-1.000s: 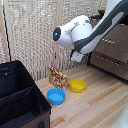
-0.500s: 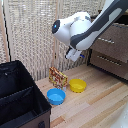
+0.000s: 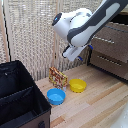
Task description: Locate and clasp the grip of the topmost drawer. Steadily and circumspectly yank the drawer open. Discover and seize the nutrition bar using your clamp. Deposit the nutrition bar in the accessible drawer. Unclench the nutrition bar.
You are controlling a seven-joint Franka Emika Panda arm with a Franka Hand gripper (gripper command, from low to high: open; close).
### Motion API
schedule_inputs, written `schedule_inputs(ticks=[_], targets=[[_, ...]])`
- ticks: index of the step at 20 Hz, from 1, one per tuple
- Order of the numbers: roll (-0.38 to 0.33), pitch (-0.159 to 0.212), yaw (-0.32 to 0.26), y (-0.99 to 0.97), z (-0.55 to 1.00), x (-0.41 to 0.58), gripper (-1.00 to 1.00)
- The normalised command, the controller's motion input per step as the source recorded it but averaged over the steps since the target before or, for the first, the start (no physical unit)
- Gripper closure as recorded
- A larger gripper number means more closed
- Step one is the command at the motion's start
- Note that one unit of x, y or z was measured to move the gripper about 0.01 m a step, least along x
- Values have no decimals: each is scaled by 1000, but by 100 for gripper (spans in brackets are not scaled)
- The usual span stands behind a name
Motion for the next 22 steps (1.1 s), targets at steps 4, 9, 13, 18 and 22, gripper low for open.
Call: schedule_inputs(ticks=[4,9,13,18,22], targets=[[368,-28,-127,251,0,322,-100],[375,-20,-95,244,-5,441,-100],[374,-16,-91,234,-11,472,-100],[364,-16,-96,217,-1,471,-100],[334,-25,-102,187,0,487,-100]])
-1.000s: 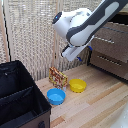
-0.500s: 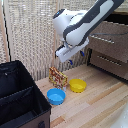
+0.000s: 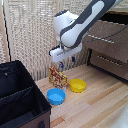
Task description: Locate and clasp the grip of the topmost drawer. Steadily and circumspectly yank the drawer open. Discover and seize the nutrition bar using your clamp. Deposit the nutrition bar in the accessible drawer. Unclench the nutrition bar.
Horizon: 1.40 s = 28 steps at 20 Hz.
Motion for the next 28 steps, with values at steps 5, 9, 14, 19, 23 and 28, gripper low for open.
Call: schedule_inputs(ticks=[5,9,14,19,23,28], targets=[[275,-12,-110,108,25,526,-100],[193,0,-117,41,206,596,-100],[155,25,-108,18,335,642,-100],[115,130,-65,34,262,619,-100],[96,236,-66,54,314,569,-100],[42,241,-67,13,364,541,-100]])
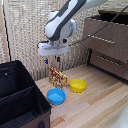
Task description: Locate and clasp the grip of the topmost drawer. Steadily and circumspectly yank the drawer open. Discover and seize the nutrition bar using your clamp. Deposit the nutrition bar in the accessible drawer. Unclench the nutrition bar.
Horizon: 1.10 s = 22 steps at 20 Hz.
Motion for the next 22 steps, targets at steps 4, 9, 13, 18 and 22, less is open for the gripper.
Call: schedule_inputs(ticks=[4,9,13,18,22], targets=[[-1,192,-178,-5,506,322,-100],[0,184,-184,-79,297,181,-100],[-43,114,-27,-131,11,0,-100],[-131,93,30,-247,-133,0,-100],[-149,103,105,-66,-277,134,-100]])
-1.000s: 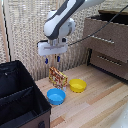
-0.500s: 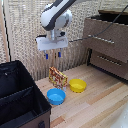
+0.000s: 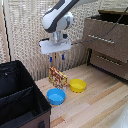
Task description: Locate and clasp the grip of the topmost drawer. Steadily and circumspectly yank the drawer open. Discover and seize the nutrition bar using your clamp. Deposit the nutrition bar in the accessible drawer. Unclench the nutrition bar.
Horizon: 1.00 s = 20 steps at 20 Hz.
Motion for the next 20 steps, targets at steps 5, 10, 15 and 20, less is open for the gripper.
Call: schedule_inputs(ticks=[5,10,15,20], targets=[[-37,38,208,-21,-361,262,-100],[-68,54,242,-105,-223,26,-100],[-113,63,187,-9,-356,-127,-100],[-30,30,118,11,-299,-37,100]])
